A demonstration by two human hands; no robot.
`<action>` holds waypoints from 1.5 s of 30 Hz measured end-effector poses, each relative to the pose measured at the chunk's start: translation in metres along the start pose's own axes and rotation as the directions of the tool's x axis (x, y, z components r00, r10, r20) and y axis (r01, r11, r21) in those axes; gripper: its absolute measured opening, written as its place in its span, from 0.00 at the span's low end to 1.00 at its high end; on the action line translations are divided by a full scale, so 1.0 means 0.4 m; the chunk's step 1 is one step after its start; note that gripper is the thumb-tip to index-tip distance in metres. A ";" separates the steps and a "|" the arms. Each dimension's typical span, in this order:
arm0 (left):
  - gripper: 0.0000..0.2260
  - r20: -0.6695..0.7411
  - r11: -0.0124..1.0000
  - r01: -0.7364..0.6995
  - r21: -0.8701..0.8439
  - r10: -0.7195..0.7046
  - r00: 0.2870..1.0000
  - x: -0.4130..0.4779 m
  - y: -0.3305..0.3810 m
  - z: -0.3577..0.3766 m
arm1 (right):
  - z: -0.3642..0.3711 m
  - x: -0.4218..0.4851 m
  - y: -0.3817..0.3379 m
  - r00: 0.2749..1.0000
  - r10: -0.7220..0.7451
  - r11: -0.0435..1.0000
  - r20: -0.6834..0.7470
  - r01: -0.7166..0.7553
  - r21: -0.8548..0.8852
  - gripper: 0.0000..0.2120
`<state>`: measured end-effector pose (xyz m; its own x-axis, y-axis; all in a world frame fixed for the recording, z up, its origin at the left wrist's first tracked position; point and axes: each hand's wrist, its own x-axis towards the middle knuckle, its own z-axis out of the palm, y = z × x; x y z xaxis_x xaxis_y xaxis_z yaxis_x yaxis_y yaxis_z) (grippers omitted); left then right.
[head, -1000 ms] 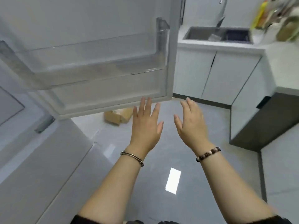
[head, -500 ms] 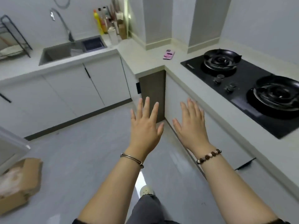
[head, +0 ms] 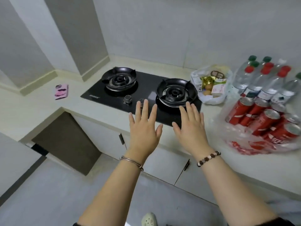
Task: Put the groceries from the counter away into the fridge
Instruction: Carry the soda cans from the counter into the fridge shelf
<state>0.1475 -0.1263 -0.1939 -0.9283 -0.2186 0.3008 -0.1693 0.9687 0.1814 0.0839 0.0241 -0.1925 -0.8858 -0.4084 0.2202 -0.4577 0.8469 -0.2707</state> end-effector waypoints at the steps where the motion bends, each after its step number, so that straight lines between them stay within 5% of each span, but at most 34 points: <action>1: 0.28 0.002 0.999 -0.027 -0.021 0.027 1.000 0.033 0.011 0.014 | -0.006 0.011 0.019 0.999 0.034 0.999 -0.011 -0.034 -0.015 0.30; 13: 0.29 0.043 0.931 -0.328 -0.160 0.339 0.940 0.228 0.270 0.167 | -0.065 0.011 0.317 0.929 0.347 0.933 -0.131 -0.356 -0.058 0.29; 24: 0.29 0.144 0.901 -0.349 -0.259 0.393 0.908 0.388 0.553 0.298 | -0.147 0.069 0.667 0.864 0.481 0.869 -0.152 -0.492 -0.049 0.29; 36: 0.39 0.325 0.867 -0.390 -0.310 0.482 0.814 0.546 0.750 0.406 | -0.135 0.119 0.825 0.901 0.434 0.863 0.009 -0.413 -0.292 0.29; 45: 0.29 0.348 0.848 -0.480 -0.225 0.530 0.773 0.568 0.763 0.436 | -0.116 0.131 0.840 0.924 0.381 0.867 0.018 -0.351 -0.354 0.26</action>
<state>-0.1727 0.1401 -0.2336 -0.9228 0.3852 0.0028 0.3763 0.8999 0.2204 -0.1128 0.3030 -0.2284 -0.9947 -0.0608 0.0834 -0.0593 0.9980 0.0200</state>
